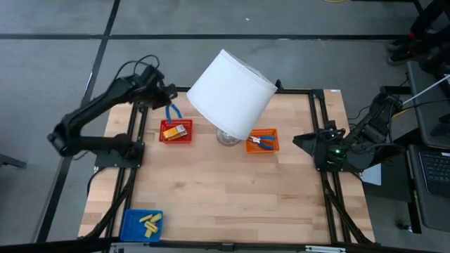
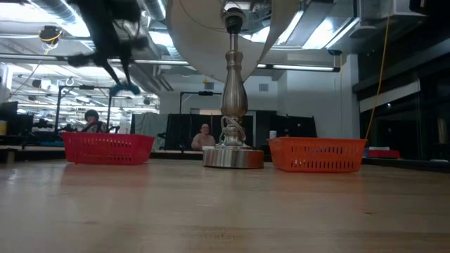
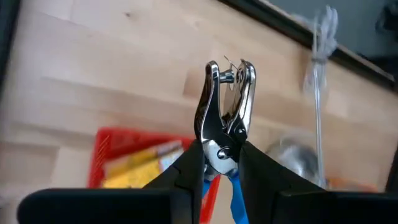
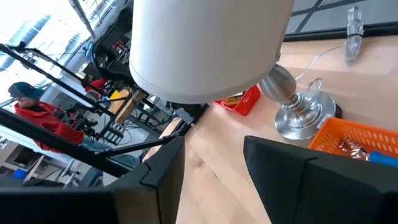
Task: Pick & Place School Supplies
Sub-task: Put the blue hole puncher into the orange bin
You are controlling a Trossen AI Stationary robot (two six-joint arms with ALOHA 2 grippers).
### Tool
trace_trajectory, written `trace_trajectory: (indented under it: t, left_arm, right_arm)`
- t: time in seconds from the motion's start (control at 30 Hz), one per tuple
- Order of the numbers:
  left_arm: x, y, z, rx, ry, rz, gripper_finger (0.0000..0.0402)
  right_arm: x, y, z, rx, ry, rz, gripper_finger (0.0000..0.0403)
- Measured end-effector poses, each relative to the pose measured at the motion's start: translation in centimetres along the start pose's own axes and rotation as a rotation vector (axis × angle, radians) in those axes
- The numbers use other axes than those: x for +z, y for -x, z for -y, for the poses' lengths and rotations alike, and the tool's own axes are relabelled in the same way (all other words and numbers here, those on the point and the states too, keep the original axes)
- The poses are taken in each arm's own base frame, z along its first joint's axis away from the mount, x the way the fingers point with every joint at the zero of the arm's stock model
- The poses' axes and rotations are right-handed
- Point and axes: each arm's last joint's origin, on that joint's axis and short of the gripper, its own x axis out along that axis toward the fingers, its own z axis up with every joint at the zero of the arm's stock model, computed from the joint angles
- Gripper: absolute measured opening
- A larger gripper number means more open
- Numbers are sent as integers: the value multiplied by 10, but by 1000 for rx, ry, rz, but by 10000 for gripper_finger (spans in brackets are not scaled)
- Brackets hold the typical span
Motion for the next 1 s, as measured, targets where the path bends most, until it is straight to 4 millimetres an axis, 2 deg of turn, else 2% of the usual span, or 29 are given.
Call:
trace_trajectory:
  t: [0.1,0.23,0.47,0.63,0.8,0.9,1.0]
  left_arm:
    - [-25,23,-3,-56,-65,20,70]
    - [-61,43,-5,-144,-117,18,70]
    - [-135,59,1,-294,-193,3,70]
    - [-201,55,10,-433,-210,39,70]
    - [-271,30,27,-562,-195,22,70]
    - [-298,19,35,-662,-159,68,70]
    - [-315,12,39,-729,-139,104,70]
  right_arm:
    - [-1,-1,0,-9,8,11,168]
    - [-7,-4,-2,-21,27,2,168]
    - [-37,-20,-12,-49,41,-118,168]
    - [-61,-34,-27,-28,32,-122,168]
    - [-85,-55,-38,-27,65,-128,168]
    - [-101,-67,-40,-35,58,-171,168]
    - [-117,-79,-40,-44,62,-195,168]
